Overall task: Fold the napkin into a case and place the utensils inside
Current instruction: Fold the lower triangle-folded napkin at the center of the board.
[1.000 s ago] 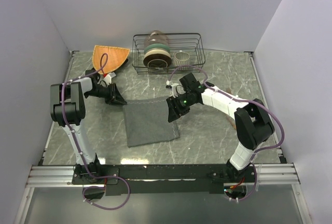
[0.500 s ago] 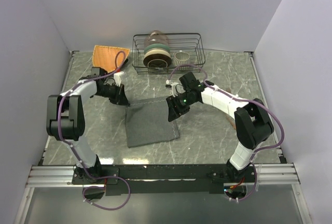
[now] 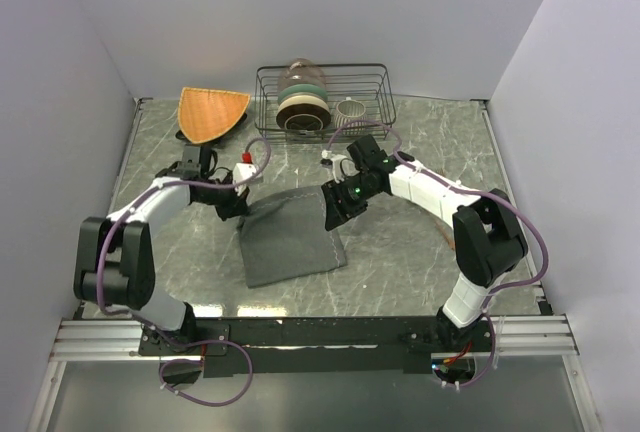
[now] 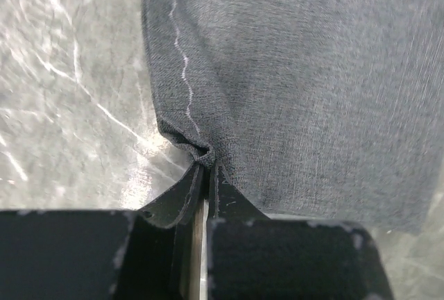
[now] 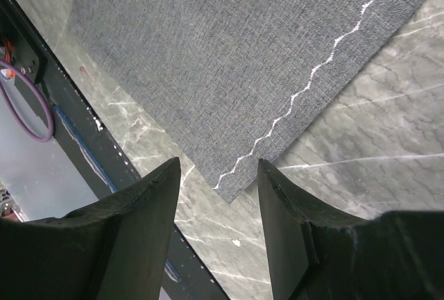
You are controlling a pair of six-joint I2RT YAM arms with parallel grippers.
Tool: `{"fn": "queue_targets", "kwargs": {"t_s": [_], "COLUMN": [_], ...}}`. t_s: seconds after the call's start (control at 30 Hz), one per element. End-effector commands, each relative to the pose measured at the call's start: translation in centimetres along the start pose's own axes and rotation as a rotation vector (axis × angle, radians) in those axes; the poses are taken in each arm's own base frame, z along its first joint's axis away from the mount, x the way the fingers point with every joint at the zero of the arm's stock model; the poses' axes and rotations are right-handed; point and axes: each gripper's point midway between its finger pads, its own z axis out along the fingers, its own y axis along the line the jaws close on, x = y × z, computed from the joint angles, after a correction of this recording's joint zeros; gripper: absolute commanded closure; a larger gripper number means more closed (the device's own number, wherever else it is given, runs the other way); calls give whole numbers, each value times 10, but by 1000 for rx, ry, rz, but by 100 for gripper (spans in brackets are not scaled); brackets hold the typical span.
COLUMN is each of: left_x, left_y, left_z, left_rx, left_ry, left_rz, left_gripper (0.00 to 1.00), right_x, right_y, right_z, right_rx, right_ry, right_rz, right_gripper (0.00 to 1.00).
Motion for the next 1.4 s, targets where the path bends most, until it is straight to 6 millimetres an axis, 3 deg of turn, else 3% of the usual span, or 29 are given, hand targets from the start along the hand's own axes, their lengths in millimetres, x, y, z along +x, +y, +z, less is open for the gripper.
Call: {"fn": "queue_targets", "kwargs": {"t_s": [0.0, 0.4, 0.73, 0.97, 1.13, 1.37], "left_x": [-17, 0, 37, 54, 58, 56], "left_y": [-7, -63, -109, -125, -128, -131], "left_z": [-5, -2, 3, 2, 2, 0], "left_rx": [-22, 60, 172, 223, 227, 222], "left_ry": [-51, -61, -36, -31, -33, -50], "left_rz": [255, 646, 929, 1087, 1176, 1288], "left_gripper": [99, 99, 99, 99, 99, 99], "right_x": [-18, -25, -42, -64, -89, -117], "right_y": [-4, -15, -7, 9, 32, 65], "right_z": [-7, -22, -26, -23, -16, 19], "right_rx": [13, 46, 20, -2, -30, -78], "right_ry": [-34, -42, -99, -140, -180, -175], "right_rz": [1, -14, -25, -67, -140, -235], "right_gripper": [44, 44, 44, 44, 43, 40]}}
